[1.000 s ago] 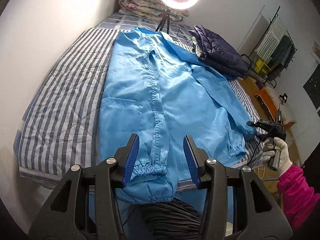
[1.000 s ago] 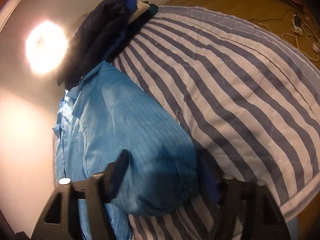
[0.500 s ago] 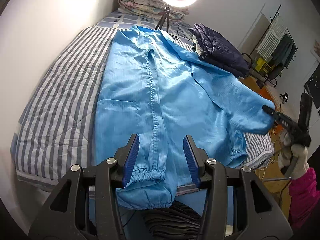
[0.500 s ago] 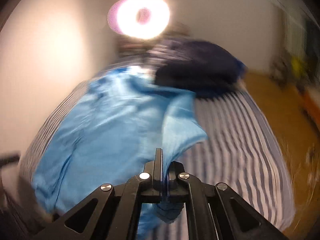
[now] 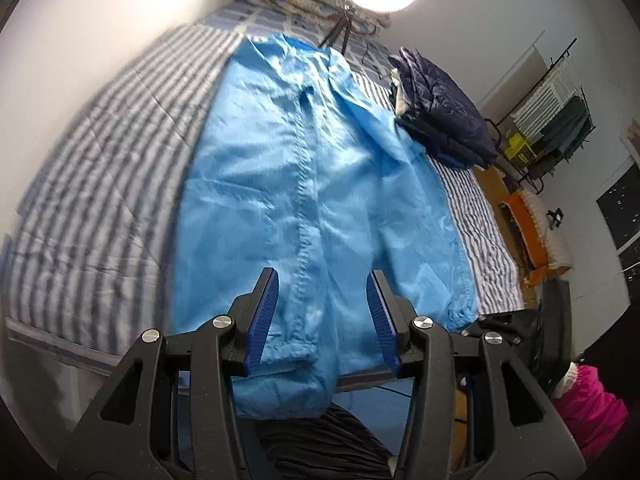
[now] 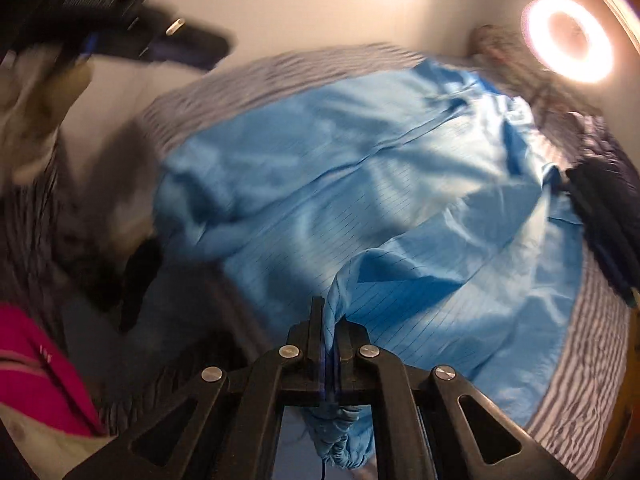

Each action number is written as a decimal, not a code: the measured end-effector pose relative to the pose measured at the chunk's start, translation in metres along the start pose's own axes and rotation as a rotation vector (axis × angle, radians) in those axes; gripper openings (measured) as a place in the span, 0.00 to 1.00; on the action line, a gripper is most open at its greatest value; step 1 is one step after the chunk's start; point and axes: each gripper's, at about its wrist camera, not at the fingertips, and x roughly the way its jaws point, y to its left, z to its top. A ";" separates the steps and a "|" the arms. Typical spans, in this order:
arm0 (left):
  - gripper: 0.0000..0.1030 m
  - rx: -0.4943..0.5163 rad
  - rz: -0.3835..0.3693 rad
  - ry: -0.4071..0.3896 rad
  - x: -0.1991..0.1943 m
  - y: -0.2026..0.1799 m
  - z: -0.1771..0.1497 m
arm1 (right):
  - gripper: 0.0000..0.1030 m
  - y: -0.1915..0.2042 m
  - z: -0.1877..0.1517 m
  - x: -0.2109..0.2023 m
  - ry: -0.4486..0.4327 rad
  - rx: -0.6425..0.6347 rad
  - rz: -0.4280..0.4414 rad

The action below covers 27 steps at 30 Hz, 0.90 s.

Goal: Fold large clothes

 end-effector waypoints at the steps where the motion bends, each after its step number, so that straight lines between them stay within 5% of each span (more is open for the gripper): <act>1: 0.47 -0.007 -0.018 0.021 0.007 -0.001 -0.001 | 0.03 0.000 -0.004 -0.002 0.007 0.002 0.011; 4: 0.53 0.002 -0.033 0.053 0.021 -0.008 -0.003 | 0.33 -0.011 -0.018 -0.017 -0.017 0.061 0.034; 8: 0.56 -0.011 0.022 0.058 0.030 0.001 -0.002 | 0.44 -0.061 -0.044 -0.052 -0.143 0.314 0.110; 11: 0.68 -0.021 0.141 0.025 0.029 0.023 0.002 | 0.57 -0.107 -0.075 -0.061 -0.168 0.546 0.000; 15: 0.72 -0.119 0.223 0.048 0.034 0.073 0.008 | 0.59 -0.151 -0.114 -0.049 -0.101 0.759 -0.085; 21: 0.72 -0.334 0.143 0.129 0.067 0.141 0.009 | 0.59 -0.185 -0.149 -0.019 -0.082 0.977 0.064; 25: 0.72 -0.280 0.085 0.130 0.075 0.133 0.016 | 0.59 -0.185 -0.152 -0.011 -0.109 1.015 0.128; 27: 0.65 -0.223 0.072 0.146 0.082 0.123 0.018 | 0.44 -0.183 -0.148 -0.006 -0.116 1.016 0.180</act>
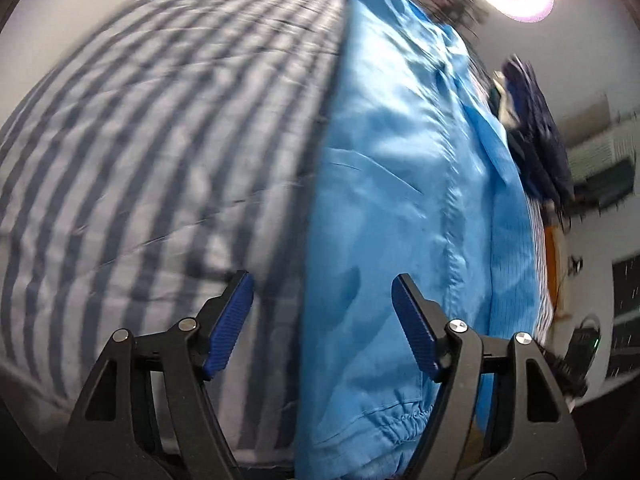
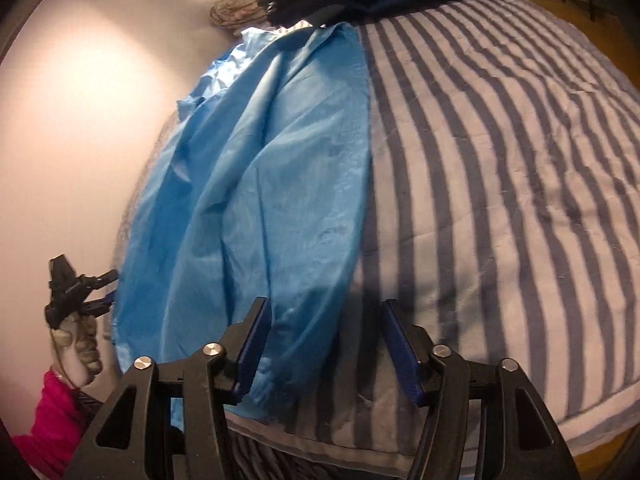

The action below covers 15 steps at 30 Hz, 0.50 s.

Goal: Fold large clothes

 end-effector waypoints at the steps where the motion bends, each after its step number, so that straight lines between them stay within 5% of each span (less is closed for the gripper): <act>1: 0.48 0.023 -0.003 0.013 0.004 -0.005 0.002 | 0.40 0.003 0.000 0.005 0.017 0.000 0.024; 2: 0.34 0.048 0.011 0.025 0.010 -0.011 0.004 | 0.34 0.007 0.000 0.010 0.029 -0.007 0.028; 3: 0.04 0.063 0.026 0.035 0.014 -0.014 0.005 | 0.25 0.009 0.000 0.014 0.035 -0.014 0.022; 6: 0.02 0.074 0.030 0.031 0.015 -0.015 0.008 | 0.04 0.016 0.001 0.024 0.043 -0.004 0.023; 15: 0.00 0.060 0.103 -0.057 -0.023 0.009 0.014 | 0.00 0.083 -0.014 0.013 0.035 -0.092 0.106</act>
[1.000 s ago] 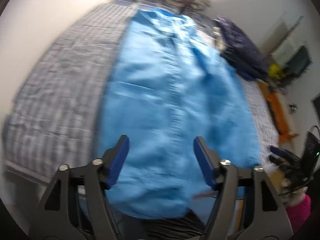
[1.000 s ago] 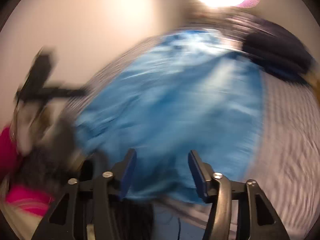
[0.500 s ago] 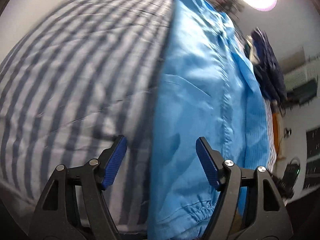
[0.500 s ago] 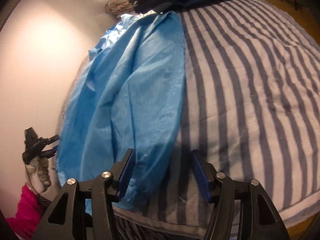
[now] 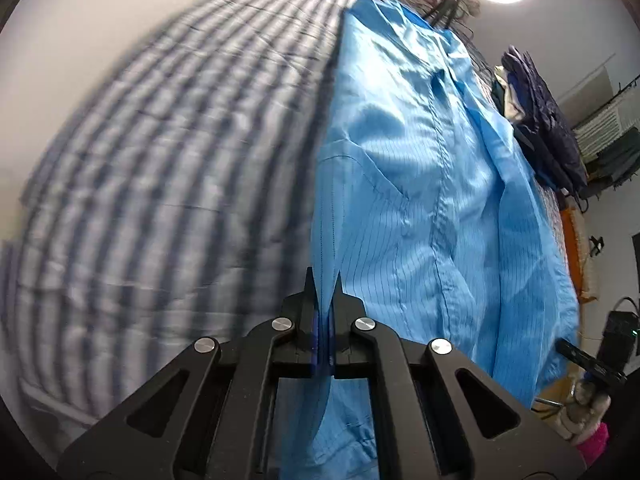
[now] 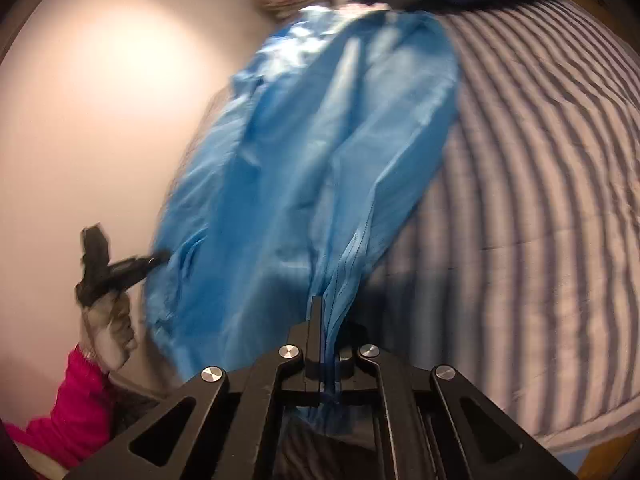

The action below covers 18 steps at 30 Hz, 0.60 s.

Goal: Fold large clothes

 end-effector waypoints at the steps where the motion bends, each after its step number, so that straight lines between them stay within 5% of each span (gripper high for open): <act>1: 0.00 0.003 0.011 -0.003 -0.002 0.003 0.000 | 0.00 0.007 -0.005 0.000 0.002 -0.006 0.014; 4: 0.04 0.029 0.062 0.015 -0.001 0.005 -0.004 | 0.00 0.008 -0.017 0.007 0.030 -0.024 -0.080; 6: 0.16 0.032 0.109 0.005 -0.006 0.003 -0.005 | 0.01 -0.005 -0.021 0.015 0.081 -0.003 -0.174; 10: 0.32 0.059 0.169 -0.120 -0.046 -0.008 -0.009 | 0.24 -0.019 -0.019 -0.009 0.070 0.027 -0.196; 14: 0.47 0.075 0.040 -0.166 -0.075 -0.036 -0.025 | 0.35 -0.009 0.013 -0.052 -0.058 -0.042 -0.164; 18: 0.48 0.101 -0.150 -0.063 -0.060 -0.083 -0.042 | 0.43 -0.011 0.066 -0.058 -0.116 -0.052 -0.081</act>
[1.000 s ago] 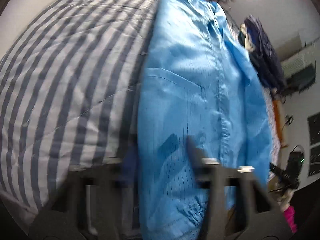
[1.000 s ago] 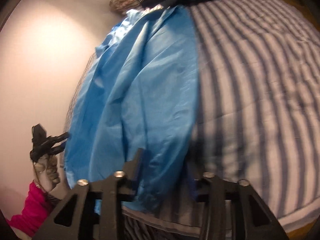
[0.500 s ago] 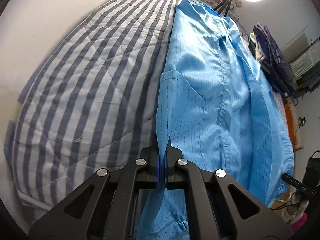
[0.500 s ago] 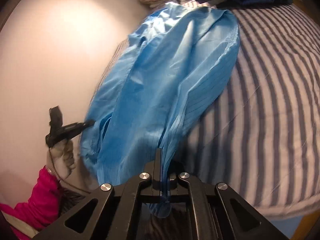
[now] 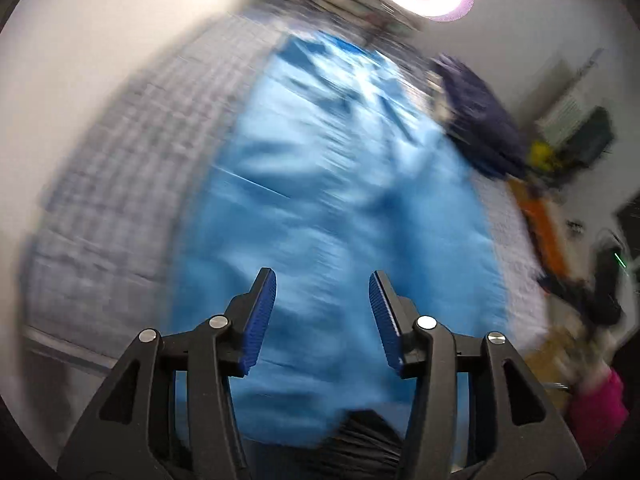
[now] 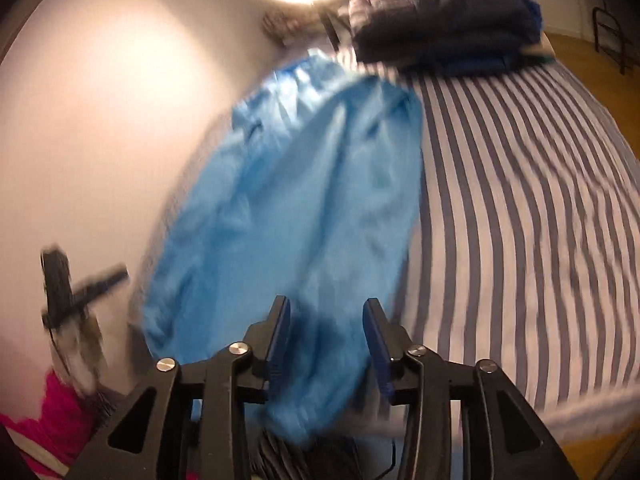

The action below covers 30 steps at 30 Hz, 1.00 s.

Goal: Fold large clothes

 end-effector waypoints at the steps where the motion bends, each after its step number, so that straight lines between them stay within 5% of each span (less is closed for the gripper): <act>1: 0.48 -0.003 -0.042 0.033 0.009 -0.010 -0.004 | 0.46 -0.002 0.012 0.006 -0.005 0.003 0.017; 3: 0.49 0.013 -0.090 0.089 0.028 -0.030 -0.011 | 0.51 -0.007 0.037 0.020 -0.013 0.013 0.018; 11: 0.48 0.081 -0.088 0.230 0.096 -0.063 -0.037 | 0.52 -0.052 0.120 0.100 -0.049 0.173 0.045; 13: 0.13 0.085 -0.101 0.244 0.102 -0.062 -0.037 | 0.52 -0.066 0.133 0.121 -0.042 0.212 0.042; 14: 0.05 0.086 -0.100 0.252 0.104 -0.061 -0.038 | 0.52 -0.071 0.140 0.134 -0.040 0.230 0.033; 19: 0.02 0.064 -0.116 0.253 0.107 -0.053 -0.033 | 0.49 -0.086 0.163 0.173 -0.050 0.273 0.018; 23: 0.00 0.003 -0.164 0.261 0.106 -0.045 -0.029 | 0.01 -0.083 0.180 0.191 -0.038 0.243 -0.011; 30: 0.00 -0.032 -0.215 0.234 0.087 -0.037 -0.025 | 0.00 -0.062 0.216 0.156 -0.083 0.073 -0.082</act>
